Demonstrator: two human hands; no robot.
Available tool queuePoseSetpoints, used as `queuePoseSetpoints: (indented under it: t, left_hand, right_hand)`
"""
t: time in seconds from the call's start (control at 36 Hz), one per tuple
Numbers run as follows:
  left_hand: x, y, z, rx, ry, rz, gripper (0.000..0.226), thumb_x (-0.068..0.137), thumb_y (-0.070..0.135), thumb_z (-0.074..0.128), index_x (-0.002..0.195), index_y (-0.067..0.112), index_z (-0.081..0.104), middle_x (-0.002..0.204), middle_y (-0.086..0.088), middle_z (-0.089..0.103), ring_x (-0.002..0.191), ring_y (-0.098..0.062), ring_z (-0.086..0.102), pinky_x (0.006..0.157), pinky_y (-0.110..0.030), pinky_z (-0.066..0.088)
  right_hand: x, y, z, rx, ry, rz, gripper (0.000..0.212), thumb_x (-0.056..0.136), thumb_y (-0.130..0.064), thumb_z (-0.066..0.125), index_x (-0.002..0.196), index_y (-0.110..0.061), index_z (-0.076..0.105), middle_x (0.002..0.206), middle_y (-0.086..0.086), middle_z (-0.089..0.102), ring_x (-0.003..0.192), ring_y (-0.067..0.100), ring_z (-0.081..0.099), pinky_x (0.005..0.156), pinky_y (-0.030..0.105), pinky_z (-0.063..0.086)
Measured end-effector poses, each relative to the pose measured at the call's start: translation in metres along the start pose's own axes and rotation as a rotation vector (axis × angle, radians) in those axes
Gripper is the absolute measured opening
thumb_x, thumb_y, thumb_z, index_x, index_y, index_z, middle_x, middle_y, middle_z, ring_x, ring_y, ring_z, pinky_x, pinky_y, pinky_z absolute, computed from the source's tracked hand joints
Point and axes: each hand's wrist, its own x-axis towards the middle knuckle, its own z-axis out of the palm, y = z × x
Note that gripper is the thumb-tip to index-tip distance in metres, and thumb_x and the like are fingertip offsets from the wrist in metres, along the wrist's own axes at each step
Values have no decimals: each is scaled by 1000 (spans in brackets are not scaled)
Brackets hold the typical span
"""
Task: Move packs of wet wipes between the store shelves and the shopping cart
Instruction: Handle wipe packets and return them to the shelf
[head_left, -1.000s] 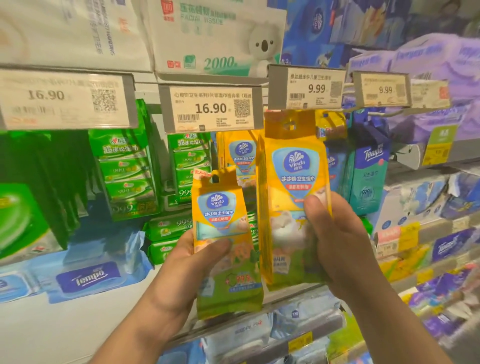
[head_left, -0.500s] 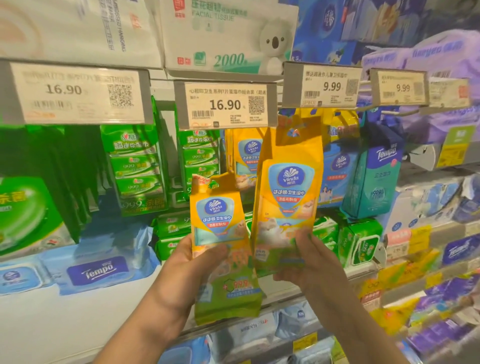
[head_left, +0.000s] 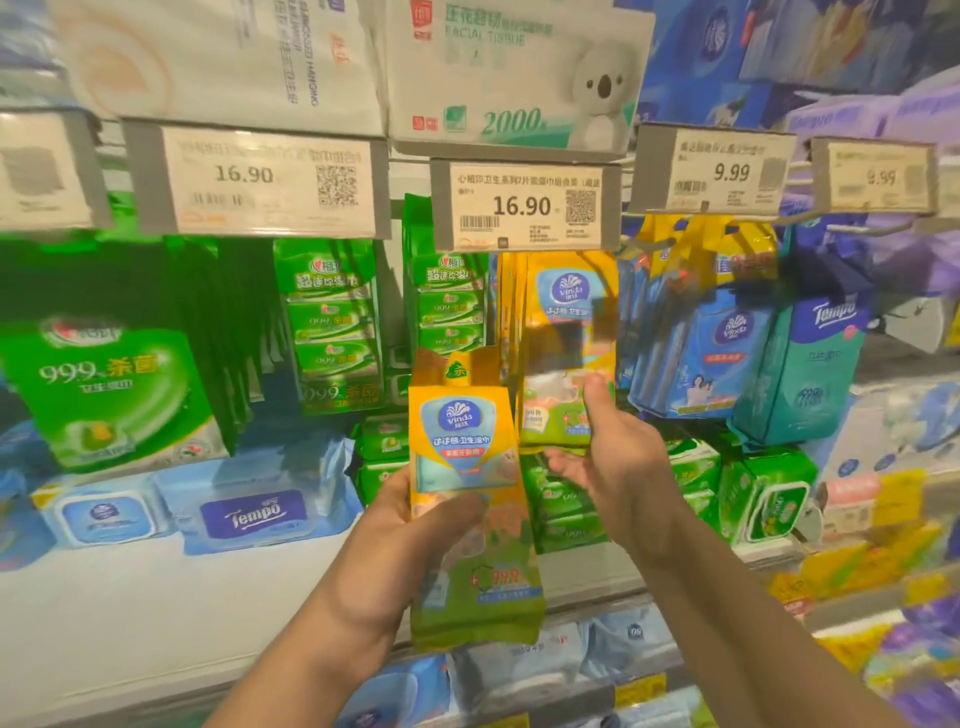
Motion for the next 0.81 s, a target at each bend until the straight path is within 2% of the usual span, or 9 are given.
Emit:
queuePoseSetpoints:
  t: [0.06, 0.22, 0.31, 0.36, 0.42, 0.5, 0.58, 0.67, 0.81]
  left_hand:
    - [-2, 0, -2, -4, -8, 8, 46, 73, 18, 72, 119, 15, 67, 111, -13, 75, 101, -32, 72, 81, -34, 61]
    - [-7, 0, -6, -35, 13, -19, 45, 75, 20, 73, 119, 17, 66, 113, -17, 73, 109, -45, 66, 97, -63, 49]
    - [-10, -1, -7, -58, 25, -35, 43, 76, 20, 72, 118, 18, 67, 113, -18, 73, 109, -46, 66, 97, -68, 47]
    - [-10, -1, -7, -55, 24, -39, 43, 76, 20, 72, 118, 18, 66, 112, -18, 73, 107, -45, 67, 95, -68, 48]
    - [-11, -2, -7, -53, 26, -41, 41, 76, 21, 72, 116, 20, 66, 112, -18, 73, 107, -44, 67, 93, -68, 49]
    - [-11, -3, -7, -50, 25, -43, 43, 76, 22, 72, 119, 19, 64, 113, -19, 73, 109, -44, 66, 94, -69, 49]
    - [-11, -4, -5, -55, 0, -37, 42, 83, 22, 71, 123, 18, 61, 115, -18, 72, 109, -43, 67, 94, -68, 49]
    - [-10, -4, 2, -100, -13, -32, 30, 97, 19, 61, 126, 18, 60, 118, -17, 71, 111, -41, 67, 96, -68, 48]
    - [-9, 0, 17, -113, -16, -10, 26, 101, 26, 54, 126, 25, 60, 119, -12, 72, 111, -37, 68, 97, -65, 49]
  right_hand:
    - [9, -2, 5, 9, 6, 23, 57, 93, -55, 64, 119, -4, 66, 113, 20, 72, 64, 26, 72, 63, 34, 60]
    - [13, 0, 9, 12, 42, 56, 63, 93, -55, 64, 131, -4, 57, 123, 15, 64, 74, 26, 74, 59, 30, 61]
    - [11, 1, 5, 34, 37, 56, 67, 91, -56, 65, 133, -4, 58, 124, 18, 66, 78, 28, 76, 65, 32, 62]
    - [7, 2, 1, 84, 19, 64, 61, 95, -51, 64, 134, -5, 58, 122, 23, 67, 82, 29, 77, 75, 36, 62]
    - [0, 5, -5, 107, -4, 65, 50, 102, -39, 60, 136, -3, 55, 121, 24, 64, 79, 23, 77, 78, 34, 62]
    - [-9, 13, -17, 55, -21, 53, 28, 103, -26, 57, 122, -4, 55, 110, 13, 65, 78, 14, 73, 83, 35, 61]
    - [-20, 21, -25, 67, 12, 61, 21, 102, -21, 59, 109, -1, 56, 96, 12, 60, 70, 23, 73, 70, 38, 60]
    - [-38, 27, -30, 12, -9, 70, 28, 104, -27, 55, 106, 1, 61, 87, 16, 62, 67, 28, 69, 63, 40, 59]
    - [-62, 39, -38, -51, -183, 207, 55, 99, -51, 46, 115, -2, 67, 93, 21, 70, 75, 36, 68, 60, 43, 57]
